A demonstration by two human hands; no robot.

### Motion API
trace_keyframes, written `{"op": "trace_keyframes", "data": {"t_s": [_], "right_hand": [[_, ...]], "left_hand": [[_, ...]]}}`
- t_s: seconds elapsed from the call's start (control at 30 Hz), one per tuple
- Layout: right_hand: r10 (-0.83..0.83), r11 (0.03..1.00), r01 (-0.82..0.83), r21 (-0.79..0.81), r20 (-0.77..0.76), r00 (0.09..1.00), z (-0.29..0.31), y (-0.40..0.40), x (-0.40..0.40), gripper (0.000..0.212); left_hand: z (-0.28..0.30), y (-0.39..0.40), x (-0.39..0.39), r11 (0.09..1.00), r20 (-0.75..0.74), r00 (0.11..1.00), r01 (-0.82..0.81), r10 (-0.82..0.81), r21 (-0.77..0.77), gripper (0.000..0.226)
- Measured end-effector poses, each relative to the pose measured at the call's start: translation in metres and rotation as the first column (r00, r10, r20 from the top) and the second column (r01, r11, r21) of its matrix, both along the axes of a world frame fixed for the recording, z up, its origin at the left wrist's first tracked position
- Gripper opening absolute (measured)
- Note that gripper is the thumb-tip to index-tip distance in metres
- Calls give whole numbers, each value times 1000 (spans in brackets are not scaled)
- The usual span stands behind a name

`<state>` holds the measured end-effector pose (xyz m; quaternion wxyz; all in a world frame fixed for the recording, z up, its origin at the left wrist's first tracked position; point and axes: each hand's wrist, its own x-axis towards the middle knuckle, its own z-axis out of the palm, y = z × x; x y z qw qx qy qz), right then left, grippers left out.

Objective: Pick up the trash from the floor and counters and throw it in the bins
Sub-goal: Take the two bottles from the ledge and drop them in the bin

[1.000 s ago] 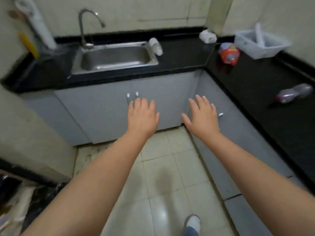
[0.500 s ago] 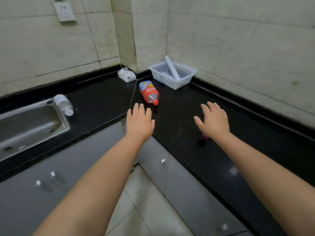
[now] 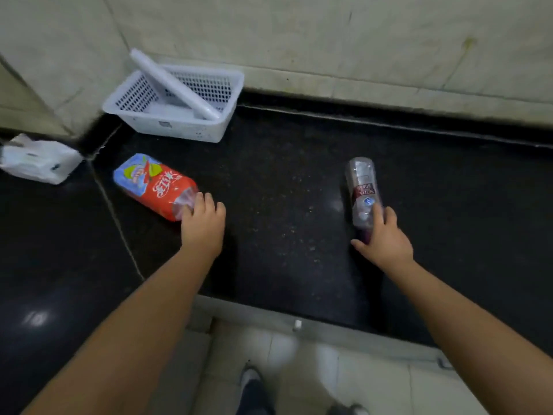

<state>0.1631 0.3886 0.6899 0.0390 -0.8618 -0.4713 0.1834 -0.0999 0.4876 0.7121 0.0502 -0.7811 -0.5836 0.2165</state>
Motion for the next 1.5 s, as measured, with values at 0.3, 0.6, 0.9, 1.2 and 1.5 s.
{"op": "trace_keyframes", "data": {"t_s": [0.3,0.6,0.9,1.2,1.5], "right_hand": [[-52,955,64,289,-50,997,-10,15,-36,48],[-78,843,119,525,-99,992,57,-13,-25,23],[-553,663,404,630,49,832,163,-182,17,26],[-947,296,756,584,76,313,171,-458,-1,34],[-994,-32,874,484,78,-80,131,-751,-21,32]], "left_hand": [[3,35,-9,955,-178,938,291,-296,-55,47],[87,3,77,925,214,900,374,-381,71,35],[166,-114,217,587,461,449,780,-765,217,35],[168,-391,310,6,561,-122,975,-819,221,30],[126,-722,361,-402,530,-407,906,-744,133,33]]}}
